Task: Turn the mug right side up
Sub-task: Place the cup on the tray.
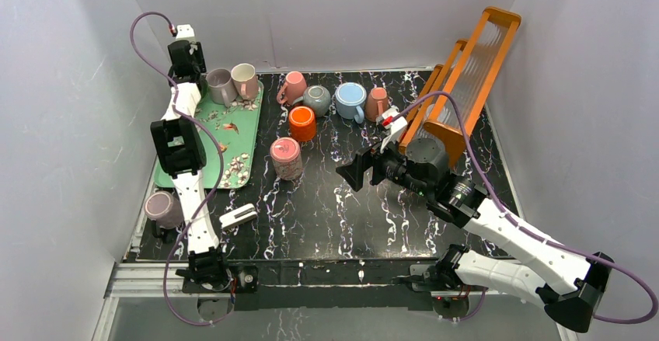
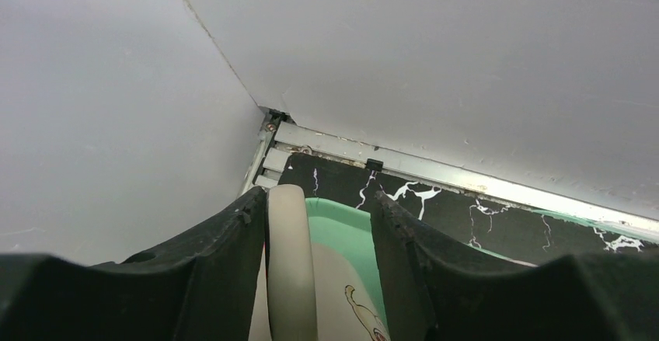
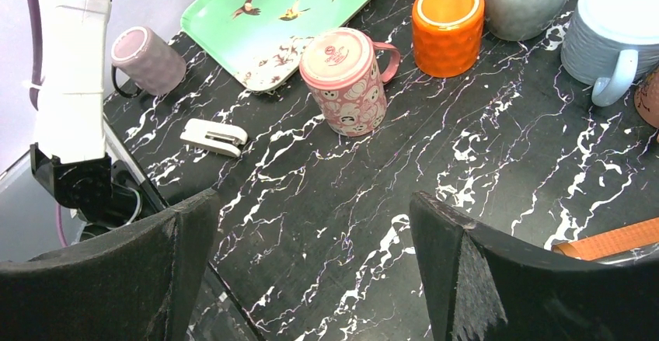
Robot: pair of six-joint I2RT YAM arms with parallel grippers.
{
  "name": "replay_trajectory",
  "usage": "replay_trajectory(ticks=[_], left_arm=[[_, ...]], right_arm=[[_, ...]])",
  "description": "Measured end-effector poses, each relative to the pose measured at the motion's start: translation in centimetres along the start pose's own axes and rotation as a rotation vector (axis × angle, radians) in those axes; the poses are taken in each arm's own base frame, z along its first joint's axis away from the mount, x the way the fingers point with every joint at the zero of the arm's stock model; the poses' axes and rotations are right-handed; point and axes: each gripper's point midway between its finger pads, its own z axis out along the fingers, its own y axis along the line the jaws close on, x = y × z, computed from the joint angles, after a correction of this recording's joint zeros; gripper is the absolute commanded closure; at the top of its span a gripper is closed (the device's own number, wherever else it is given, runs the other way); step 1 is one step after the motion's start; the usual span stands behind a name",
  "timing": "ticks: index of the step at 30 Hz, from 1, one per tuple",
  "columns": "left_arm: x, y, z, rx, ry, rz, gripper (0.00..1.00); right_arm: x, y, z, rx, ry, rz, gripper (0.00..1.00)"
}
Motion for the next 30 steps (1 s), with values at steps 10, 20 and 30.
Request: replay_trajectory(ticks=[10, 20, 30], left_arm=[[0.0, 0.2, 0.3, 0.001, -0.012, -0.011, 0.45], [0.7, 1.6, 0.0, -0.082, 0.030, -0.036, 0.49], [0.8, 3.4, -1.4, -0.180, 0.085, -0.067, 0.69]], right_arm=[[0.3, -0.3, 0.3, 0.012, 0.010, 0.000, 0.01], [0.6, -0.3, 0.6, 0.015, 0.021, 0.000, 0.01], [0.6, 0.0, 0.6, -0.001, 0.024, 0.004, 0.01]])
